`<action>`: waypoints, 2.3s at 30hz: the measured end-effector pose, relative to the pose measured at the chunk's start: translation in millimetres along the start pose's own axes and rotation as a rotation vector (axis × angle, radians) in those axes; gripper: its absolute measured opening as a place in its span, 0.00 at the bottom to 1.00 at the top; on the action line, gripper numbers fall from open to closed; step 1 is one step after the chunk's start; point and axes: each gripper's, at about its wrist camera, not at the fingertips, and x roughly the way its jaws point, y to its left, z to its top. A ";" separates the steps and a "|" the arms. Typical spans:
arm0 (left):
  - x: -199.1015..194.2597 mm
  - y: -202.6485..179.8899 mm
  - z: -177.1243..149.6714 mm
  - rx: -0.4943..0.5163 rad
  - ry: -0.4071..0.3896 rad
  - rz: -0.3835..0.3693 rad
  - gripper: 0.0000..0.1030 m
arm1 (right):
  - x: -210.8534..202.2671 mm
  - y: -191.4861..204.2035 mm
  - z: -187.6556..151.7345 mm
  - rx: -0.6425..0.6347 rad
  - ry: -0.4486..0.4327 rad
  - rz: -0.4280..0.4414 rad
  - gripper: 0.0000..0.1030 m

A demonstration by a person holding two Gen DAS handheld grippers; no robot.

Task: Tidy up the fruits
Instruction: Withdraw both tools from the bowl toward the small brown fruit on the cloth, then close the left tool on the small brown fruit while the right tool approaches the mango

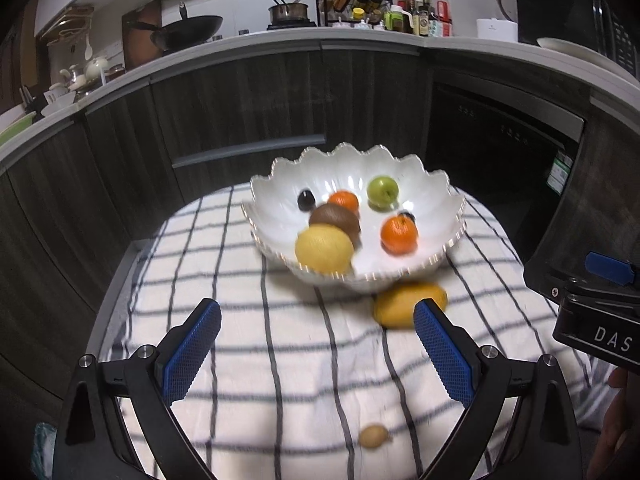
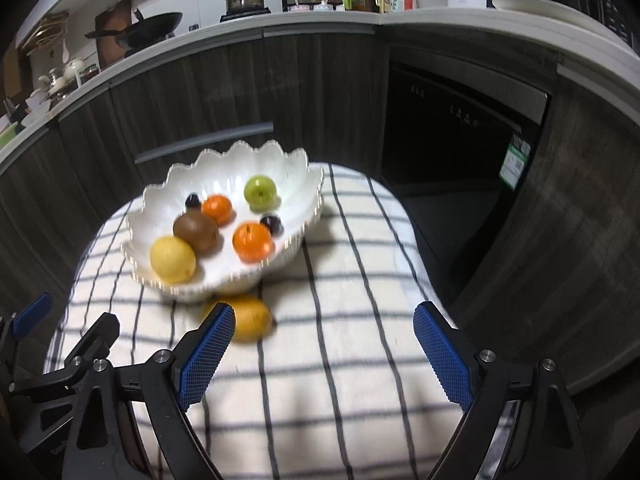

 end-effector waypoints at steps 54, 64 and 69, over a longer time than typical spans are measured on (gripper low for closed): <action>36.3 -34.7 -86.8 0.061 0.206 -0.147 0.26 | 29.8 -17.2 -69.1 0.019 0.142 -0.006 0.89; 23.7 -27.0 -78.9 0.034 0.173 -0.140 0.26 | 29.0 -18.7 -68.6 0.023 0.137 -0.003 0.89; 18.1 -22.9 -72.9 0.022 0.152 -0.138 0.26 | 27.9 -18.0 -67.7 0.022 0.131 -0.001 0.89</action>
